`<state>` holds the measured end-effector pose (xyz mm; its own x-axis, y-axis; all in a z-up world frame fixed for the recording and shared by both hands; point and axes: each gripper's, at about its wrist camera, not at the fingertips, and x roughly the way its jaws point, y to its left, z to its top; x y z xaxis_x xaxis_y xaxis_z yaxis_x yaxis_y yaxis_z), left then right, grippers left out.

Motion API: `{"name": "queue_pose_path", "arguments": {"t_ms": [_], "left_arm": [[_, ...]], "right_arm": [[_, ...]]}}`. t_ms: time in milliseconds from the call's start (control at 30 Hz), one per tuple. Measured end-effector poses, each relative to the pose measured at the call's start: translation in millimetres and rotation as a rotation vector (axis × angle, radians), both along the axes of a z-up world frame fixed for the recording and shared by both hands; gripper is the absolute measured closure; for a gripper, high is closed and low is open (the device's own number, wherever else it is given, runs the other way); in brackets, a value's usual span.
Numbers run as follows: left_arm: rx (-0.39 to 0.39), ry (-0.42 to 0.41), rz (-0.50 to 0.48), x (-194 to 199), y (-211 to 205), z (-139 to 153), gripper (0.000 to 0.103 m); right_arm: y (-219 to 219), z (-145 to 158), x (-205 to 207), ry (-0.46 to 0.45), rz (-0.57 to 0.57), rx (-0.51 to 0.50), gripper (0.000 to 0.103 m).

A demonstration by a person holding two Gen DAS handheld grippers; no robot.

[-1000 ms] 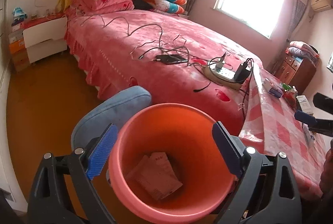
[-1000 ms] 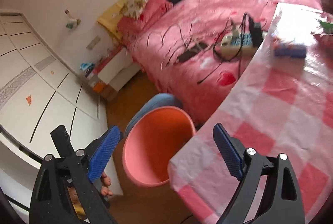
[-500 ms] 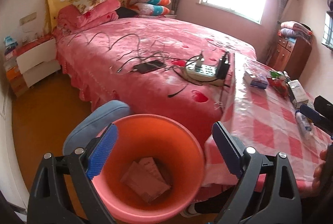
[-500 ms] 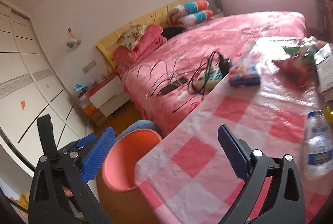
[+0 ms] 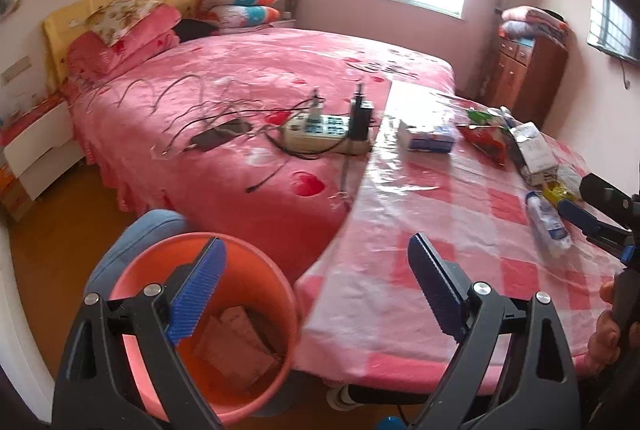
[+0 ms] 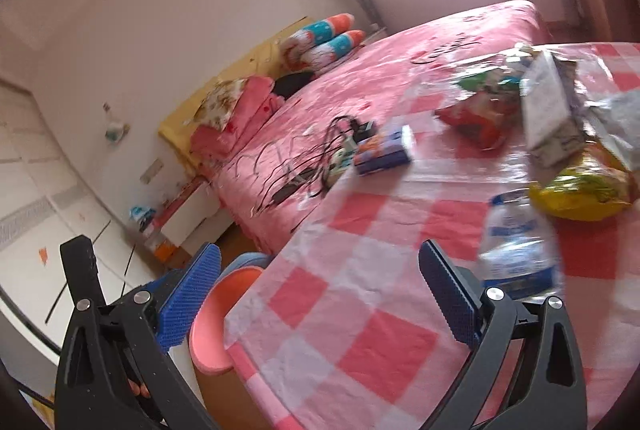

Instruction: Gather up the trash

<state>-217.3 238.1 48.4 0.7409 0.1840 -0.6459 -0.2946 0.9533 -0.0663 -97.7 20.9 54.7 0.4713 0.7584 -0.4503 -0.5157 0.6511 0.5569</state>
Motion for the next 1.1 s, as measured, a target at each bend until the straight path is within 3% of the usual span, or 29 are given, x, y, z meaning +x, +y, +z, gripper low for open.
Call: {"name": "queue_pose_path", "arguments": {"t_ms": [200,400,600,767,967,1100], "left_arm": [[0.010,0.012,-0.066,27,-30,6,0.010],[-0.079,-0.001,-0.131,81,-58,30,0.010],[-0.162,-0.024,-0.190,176,-95,56,0.010],[-0.191,-0.001,-0.240,261,-135,62,0.011],[-0.215,0.105,-0.307,363,-186,46,0.011],[-0.229,0.165,-0.296,409,-202,27,0.022]], "right_arm": [[-29,0,10,0.005,-0.068,-0.003,0.005],[-61,2,17,-0.009,-0.144,0.000,0.005],[-93,7,25,-0.023,-0.241,-0.022,0.005],[-118,1,37,0.026,-0.301,-0.026,0.005],[-146,-2,45,0.033,-0.362,-0.047,0.005],[-160,1,49,0.016,-0.384,-0.041,0.005]]}}
